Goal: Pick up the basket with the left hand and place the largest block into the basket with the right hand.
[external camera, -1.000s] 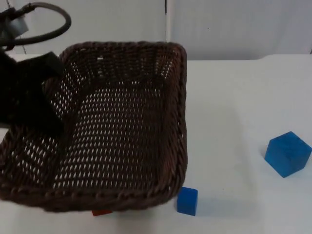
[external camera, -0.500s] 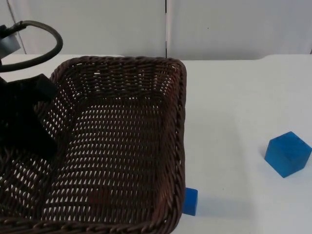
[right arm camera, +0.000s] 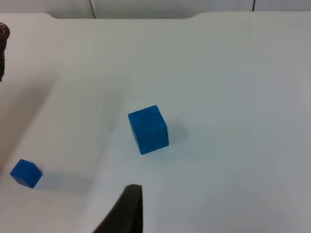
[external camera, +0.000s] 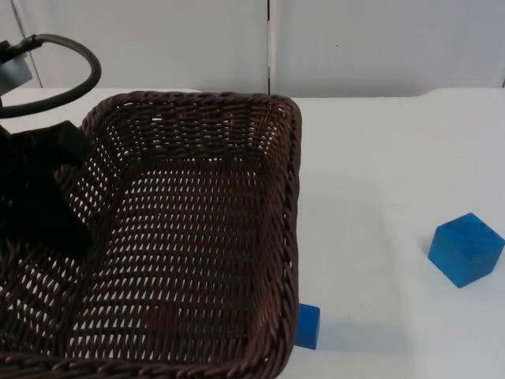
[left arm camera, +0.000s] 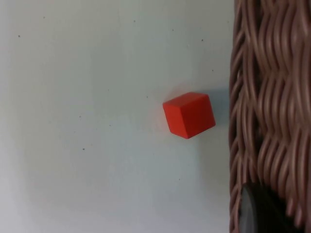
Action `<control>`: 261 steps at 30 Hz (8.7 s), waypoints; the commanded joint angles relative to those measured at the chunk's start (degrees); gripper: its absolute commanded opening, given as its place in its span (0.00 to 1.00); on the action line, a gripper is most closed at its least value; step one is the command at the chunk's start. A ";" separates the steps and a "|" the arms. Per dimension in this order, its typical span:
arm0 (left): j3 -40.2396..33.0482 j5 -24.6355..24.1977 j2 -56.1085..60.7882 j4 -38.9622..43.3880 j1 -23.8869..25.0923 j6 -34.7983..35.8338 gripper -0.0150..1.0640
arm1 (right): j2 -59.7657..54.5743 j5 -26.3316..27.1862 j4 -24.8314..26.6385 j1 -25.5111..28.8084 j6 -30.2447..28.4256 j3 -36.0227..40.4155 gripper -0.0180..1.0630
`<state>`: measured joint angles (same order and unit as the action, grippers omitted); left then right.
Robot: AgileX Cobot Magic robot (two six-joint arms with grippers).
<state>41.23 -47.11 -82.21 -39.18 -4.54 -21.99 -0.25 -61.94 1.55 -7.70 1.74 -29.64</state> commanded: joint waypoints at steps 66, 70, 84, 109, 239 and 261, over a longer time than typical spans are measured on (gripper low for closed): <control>0.12 -0.36 0.66 -0.40 0.00 -0.26 0.01 | -58.68 10.03 0.31 0.40 -1.11 -24.39 0.99; 0.12 -0.49 0.66 -0.40 0.00 -0.26 0.01 | -60.88 10.30 0.31 0.40 -1.41 -25.55 0.99; 0.12 -0.35 0.66 -0.40 0.00 -0.26 0.01 | -66.91 14.73 5.07 0.28 -6.06 -25.92 0.99; 0.12 -0.54 0.66 -0.08 0.00 -0.26 0.01 | -96.84 30.76 2.64 -10.27 -10.16 -25.92 0.99; 0.12 -0.14 0.55 -0.08 0.00 -0.26 0.01 | -105.45 28.52 6.16 -41.61 -15.29 -59.50 0.01; 0.12 -0.14 0.55 -0.08 0.00 -0.26 0.01 | -106.73 27.01 6.08 -41.61 -15.52 -59.50 0.75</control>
<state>41.11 -47.11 -82.21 -37.69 -4.54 -22.12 -107.28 -34.72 7.81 -49.00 -13.25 -88.65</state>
